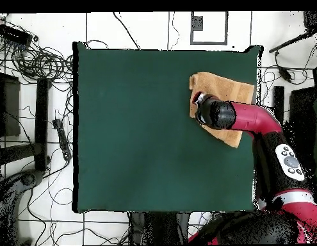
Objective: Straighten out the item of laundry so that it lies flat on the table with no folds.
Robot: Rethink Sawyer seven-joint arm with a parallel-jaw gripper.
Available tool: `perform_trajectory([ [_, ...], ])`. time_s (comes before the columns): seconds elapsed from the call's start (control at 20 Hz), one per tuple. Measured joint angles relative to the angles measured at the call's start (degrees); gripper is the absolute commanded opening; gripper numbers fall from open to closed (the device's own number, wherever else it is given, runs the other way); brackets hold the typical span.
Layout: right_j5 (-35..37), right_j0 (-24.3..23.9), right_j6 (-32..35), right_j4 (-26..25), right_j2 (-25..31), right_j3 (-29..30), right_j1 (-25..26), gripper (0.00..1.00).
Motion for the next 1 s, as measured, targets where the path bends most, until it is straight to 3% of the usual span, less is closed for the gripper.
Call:
perform_trajectory([
  [0.6,0.77,0.44,0.0,1.23,1.86,0.65,0.12,1.0],
  [1.0,1.9,4.85,0.0,4.85,1.16,4.11,-2.04,1.0],
])
